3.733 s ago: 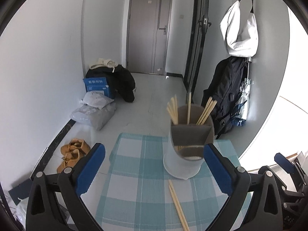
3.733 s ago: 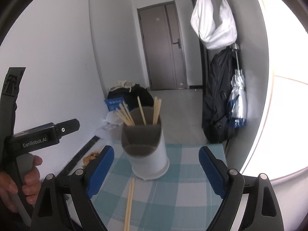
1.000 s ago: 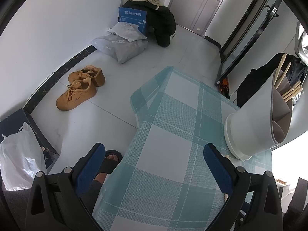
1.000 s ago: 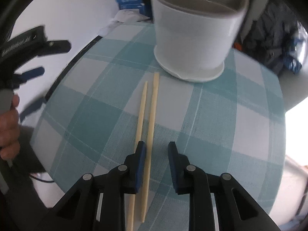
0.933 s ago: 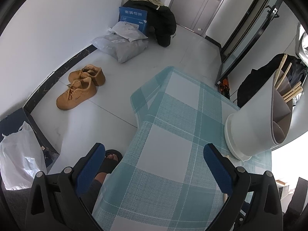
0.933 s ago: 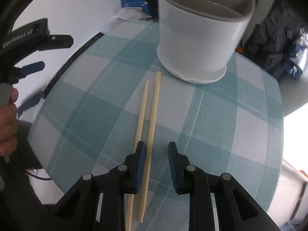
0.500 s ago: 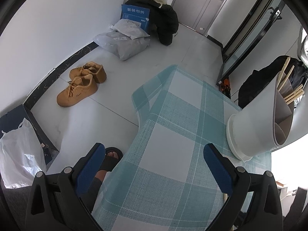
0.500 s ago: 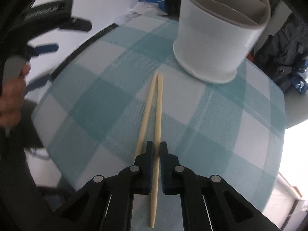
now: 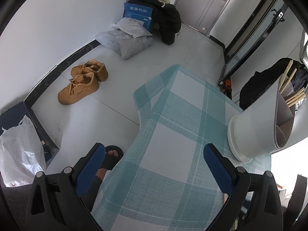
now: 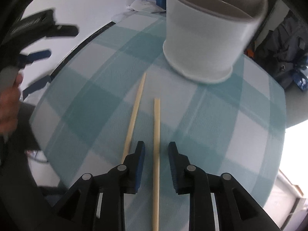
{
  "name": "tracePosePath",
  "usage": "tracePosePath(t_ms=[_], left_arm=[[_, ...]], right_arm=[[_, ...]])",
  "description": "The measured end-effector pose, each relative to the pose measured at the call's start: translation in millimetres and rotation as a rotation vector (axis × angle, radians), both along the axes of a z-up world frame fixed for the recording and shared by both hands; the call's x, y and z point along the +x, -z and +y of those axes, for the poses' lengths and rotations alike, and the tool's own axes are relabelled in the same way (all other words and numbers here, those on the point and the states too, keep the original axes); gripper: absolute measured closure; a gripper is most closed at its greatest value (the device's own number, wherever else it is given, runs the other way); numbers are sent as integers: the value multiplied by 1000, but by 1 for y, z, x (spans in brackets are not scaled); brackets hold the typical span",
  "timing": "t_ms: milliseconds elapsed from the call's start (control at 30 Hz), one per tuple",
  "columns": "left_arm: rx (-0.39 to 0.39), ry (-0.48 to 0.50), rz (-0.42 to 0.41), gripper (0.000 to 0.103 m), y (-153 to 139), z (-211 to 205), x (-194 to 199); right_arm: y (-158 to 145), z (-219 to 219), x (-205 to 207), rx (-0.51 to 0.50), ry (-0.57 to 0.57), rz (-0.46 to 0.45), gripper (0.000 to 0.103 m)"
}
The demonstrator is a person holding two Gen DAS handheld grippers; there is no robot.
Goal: Organize utensils
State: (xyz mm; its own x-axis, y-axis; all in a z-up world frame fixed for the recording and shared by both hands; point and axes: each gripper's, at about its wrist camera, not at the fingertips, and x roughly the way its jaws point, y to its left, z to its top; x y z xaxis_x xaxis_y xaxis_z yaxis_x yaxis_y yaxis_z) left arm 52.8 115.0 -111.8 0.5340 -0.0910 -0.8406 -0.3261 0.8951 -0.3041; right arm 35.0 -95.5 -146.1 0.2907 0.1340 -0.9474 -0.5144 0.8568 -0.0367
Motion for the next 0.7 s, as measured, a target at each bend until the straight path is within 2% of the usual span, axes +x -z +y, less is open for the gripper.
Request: tracePosePath(t_ms=[200,300,400,533,700], left_arm=[[9,-5,5,3,2,3,2],[4,-1,7,3,3,4,3],[-3,7,6,3,3,3,4],[8,24,11,3,4,-2,5],[13,65,13,3,4,-15,3]], right_arm=[[0,15,29,13,-14,21,82],[0,23,33,12,-37,30,95],[-3,31,31,27,-21,36,97],[-12,16,25,86,27,14,97],[-50,-19,20,243,125,-78,97]])
